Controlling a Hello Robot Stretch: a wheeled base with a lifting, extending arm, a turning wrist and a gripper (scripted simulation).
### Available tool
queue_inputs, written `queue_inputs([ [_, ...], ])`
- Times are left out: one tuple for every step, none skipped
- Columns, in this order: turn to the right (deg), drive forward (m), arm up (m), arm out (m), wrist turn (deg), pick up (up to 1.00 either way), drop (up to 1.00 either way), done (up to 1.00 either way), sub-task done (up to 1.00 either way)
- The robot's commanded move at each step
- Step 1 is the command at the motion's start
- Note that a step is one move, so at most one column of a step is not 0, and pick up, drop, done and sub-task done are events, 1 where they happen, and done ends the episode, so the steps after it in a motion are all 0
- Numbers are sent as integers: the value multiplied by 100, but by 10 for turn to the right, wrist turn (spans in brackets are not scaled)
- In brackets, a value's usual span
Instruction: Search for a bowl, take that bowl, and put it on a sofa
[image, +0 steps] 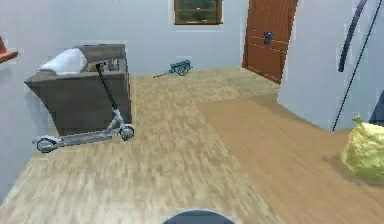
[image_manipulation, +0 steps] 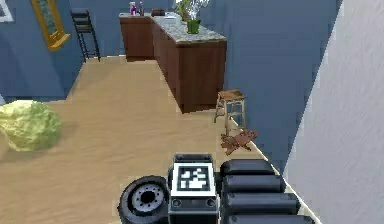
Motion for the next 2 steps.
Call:
queue_inputs([
  [0, 100, 0, 0, 0, 0, 0, 0, 0],
  [-30, 0, 0, 0, 0, 0, 0, 0, 0],
])
